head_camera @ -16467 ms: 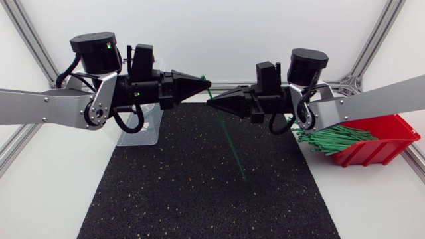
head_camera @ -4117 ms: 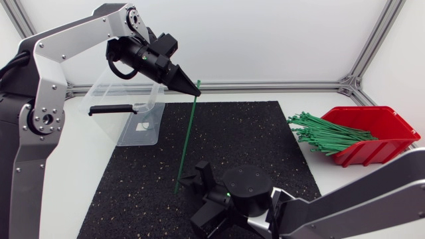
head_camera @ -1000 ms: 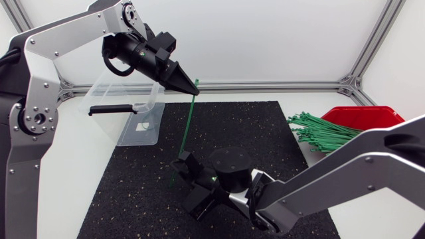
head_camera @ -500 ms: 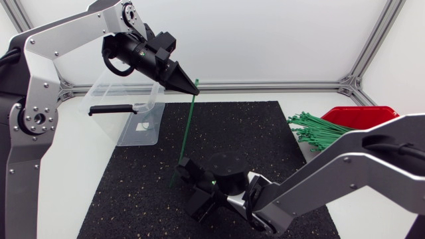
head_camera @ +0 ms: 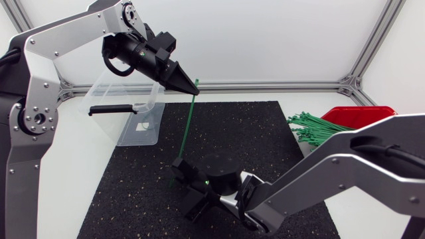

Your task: Take a green cable tie from the red box, thread the tail through the head to close it, then place it in the transparent bin on the left.

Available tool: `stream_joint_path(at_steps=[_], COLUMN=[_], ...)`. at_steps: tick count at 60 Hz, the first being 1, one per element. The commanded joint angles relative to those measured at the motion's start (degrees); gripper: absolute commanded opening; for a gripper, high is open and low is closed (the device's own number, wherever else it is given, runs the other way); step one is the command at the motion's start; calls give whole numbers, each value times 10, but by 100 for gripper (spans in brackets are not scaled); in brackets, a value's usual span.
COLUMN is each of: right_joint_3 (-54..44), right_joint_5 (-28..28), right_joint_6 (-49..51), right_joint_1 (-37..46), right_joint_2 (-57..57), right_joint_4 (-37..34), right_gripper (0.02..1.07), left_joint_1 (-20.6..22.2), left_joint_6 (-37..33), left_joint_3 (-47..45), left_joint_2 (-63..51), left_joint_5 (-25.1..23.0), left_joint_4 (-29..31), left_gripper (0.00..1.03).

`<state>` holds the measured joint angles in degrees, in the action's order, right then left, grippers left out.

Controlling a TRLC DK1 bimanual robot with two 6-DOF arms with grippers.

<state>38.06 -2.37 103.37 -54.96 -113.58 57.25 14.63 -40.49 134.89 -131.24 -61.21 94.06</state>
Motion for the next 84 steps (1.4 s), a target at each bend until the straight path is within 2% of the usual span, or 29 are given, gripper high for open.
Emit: stream_joint_path(at_steps=[1, 32, 43, 84], right_joint_3=[11, -9, -7, -22], right_joint_5=[3, 5, 6, 11], right_joint_6=[3, -7, -24, -110], right_joint_1=[-6, -5, -5, -5], right_joint_2=[-17, 29, 47, 144], right_joint_4=[3, 3, -1, -52], right_gripper=[35, 26, 14, 15], left_joint_1=[-1, -8, -7, -7], left_joint_6=[5, 7, 7, 7], left_joint_3=[2, 7, 6, -5], left_joint_2=[-2, -11, -11, -7], left_joint_5=[0, 4, 4, 10], left_joint_4=[4, -2, -2, -13], left_gripper=[3, 3, 3, 3])
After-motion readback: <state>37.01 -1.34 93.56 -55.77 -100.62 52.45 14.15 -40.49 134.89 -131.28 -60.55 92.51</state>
